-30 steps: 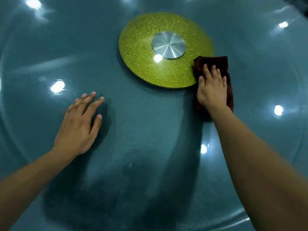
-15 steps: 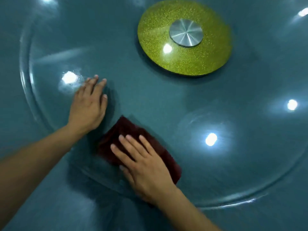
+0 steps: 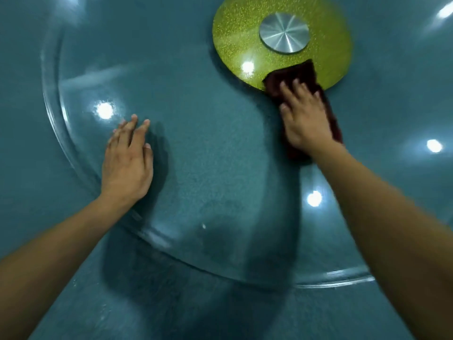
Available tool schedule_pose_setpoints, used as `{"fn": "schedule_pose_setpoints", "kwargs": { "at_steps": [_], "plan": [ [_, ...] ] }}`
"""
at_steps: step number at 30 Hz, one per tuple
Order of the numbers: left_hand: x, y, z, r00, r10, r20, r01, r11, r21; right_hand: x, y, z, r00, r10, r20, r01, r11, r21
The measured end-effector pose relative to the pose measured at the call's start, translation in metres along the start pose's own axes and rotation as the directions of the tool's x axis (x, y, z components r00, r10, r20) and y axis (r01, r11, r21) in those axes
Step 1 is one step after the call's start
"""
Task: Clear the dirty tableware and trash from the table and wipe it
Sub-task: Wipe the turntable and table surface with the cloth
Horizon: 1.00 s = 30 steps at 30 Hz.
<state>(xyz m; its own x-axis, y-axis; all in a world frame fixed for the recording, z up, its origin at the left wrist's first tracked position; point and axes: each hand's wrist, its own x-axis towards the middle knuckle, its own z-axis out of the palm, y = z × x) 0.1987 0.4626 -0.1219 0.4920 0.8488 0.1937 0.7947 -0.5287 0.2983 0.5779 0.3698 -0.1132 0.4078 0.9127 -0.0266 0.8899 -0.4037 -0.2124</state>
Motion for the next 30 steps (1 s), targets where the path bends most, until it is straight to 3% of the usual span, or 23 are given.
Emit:
{"fn": "schedule_pose_setpoints", "kwargs": {
  "at_steps": [3,6,10,13,16,17,19,21,22,25,30],
  "plan": [
    [-0.005,0.002,-0.002,0.999,-0.040,0.014,0.040,0.999,0.017,0.004,0.003,-0.003,1.000,0.022,0.012,-0.022,0.999,0.024],
    [-0.004,0.002,-0.001,0.997,-0.071,0.024,0.071,0.997,0.000,-0.048,-0.058,0.007,0.987,-0.163,0.007,0.163,0.987,0.008],
    [0.005,-0.017,0.001,1.000,-0.020,0.025,0.020,1.000,-0.011,-0.175,-0.162,0.034,0.843,-0.529,0.101,0.519,0.848,0.109],
    [0.012,-0.028,0.003,0.999,-0.002,0.035,0.002,1.000,-0.001,-0.238,-0.198,0.042,0.767,-0.621,0.164,0.598,0.783,0.171],
    [0.017,-0.029,0.002,1.000,-0.009,0.030,0.009,1.000,0.007,-0.224,-0.183,0.042,0.715,-0.677,0.174,0.645,0.735,0.210],
    [0.017,-0.028,0.001,0.999,-0.020,0.034,0.020,1.000,0.003,-0.209,-0.170,0.040,0.731,-0.662,0.163,0.629,0.747,0.213],
    [0.010,-0.024,-0.002,0.998,-0.050,0.050,0.050,0.999,-0.004,-0.165,-0.127,0.034,0.858,-0.506,0.091,0.493,0.860,0.135],
    [-0.006,-0.014,-0.004,0.998,-0.014,0.055,0.015,1.000,-0.012,-0.115,-0.068,0.021,0.976,-0.219,0.012,0.217,0.974,0.060],
    [-0.017,-0.008,-0.004,0.998,0.021,0.061,-0.020,1.000,-0.018,-0.092,-0.040,0.013,0.996,-0.090,-0.019,0.090,0.995,0.036],
    [-0.046,0.008,-0.008,0.994,0.056,0.091,-0.054,0.998,-0.028,-0.048,0.009,-0.002,0.993,0.115,-0.023,-0.114,0.993,0.019],
    [-0.057,0.018,-0.008,0.996,0.012,0.091,-0.008,0.999,-0.041,-0.070,-0.015,0.000,0.991,0.130,-0.032,-0.129,0.991,0.035]
  ]
}}
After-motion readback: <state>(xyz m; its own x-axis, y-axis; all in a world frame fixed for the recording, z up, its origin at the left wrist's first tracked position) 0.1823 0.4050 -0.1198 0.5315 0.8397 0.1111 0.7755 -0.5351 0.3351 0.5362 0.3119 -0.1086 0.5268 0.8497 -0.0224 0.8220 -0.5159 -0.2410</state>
